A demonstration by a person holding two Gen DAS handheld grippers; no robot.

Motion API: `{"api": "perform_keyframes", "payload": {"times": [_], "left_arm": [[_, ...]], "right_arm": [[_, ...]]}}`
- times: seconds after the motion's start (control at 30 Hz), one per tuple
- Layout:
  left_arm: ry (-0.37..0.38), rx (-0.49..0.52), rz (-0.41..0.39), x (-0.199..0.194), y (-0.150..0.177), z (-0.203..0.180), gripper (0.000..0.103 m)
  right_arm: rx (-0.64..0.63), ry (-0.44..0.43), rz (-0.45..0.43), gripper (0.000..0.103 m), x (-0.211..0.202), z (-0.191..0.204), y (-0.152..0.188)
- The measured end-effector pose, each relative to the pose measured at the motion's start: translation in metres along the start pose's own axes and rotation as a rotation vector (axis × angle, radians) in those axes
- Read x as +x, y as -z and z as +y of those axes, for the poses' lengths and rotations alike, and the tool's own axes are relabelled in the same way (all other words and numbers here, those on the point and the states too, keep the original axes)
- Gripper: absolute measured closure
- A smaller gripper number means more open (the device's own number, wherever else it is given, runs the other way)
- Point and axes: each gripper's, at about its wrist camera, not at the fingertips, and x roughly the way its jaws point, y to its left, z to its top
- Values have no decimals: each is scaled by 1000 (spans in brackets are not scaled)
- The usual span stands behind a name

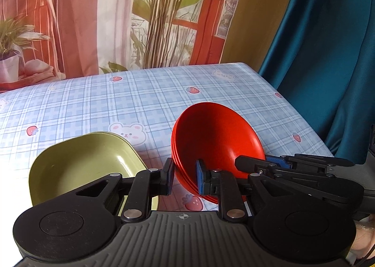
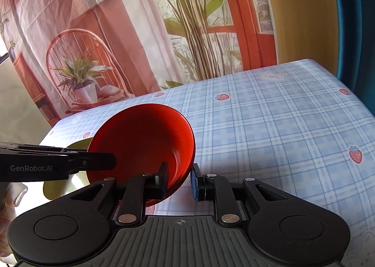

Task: Organize plates and bowls
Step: 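Carry the nested red bowls with the left gripper onto the green plate stack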

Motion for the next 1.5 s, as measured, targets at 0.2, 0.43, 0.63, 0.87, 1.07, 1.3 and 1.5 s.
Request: {"api": "perform_keyframes", "payload": {"times": [0.2, 0.43, 0.63, 0.87, 1.07, 1.3, 1.5], "left_arm": [[3, 0, -17, -15, 4, -1, 82], [6, -12, -33, -32, 8, 8, 82], [-5, -42, -50, -48, 16, 22, 82], [-35, -100, -56, -63, 25, 48, 81], [-68, -158, -62, -71, 32, 72, 81], [-97, -200, -59, -74, 38, 93, 81], [-109, -214, -44, -69, 43, 100, 80]], "right_arm": [[-28, -1, -13, 84, -15, 13, -2], [-55, -6, -18, 84, -23, 32, -4], [-89, -23, -14, 84, -22, 56, -5], [-114, -51, -6, 84, -11, 89, -6], [-159, -78, 15, 85, 9, 117, -5], [-221, -91, 39, 85, 31, 144, -5], [-250, -82, 82, 85, 50, 151, -4]]}}
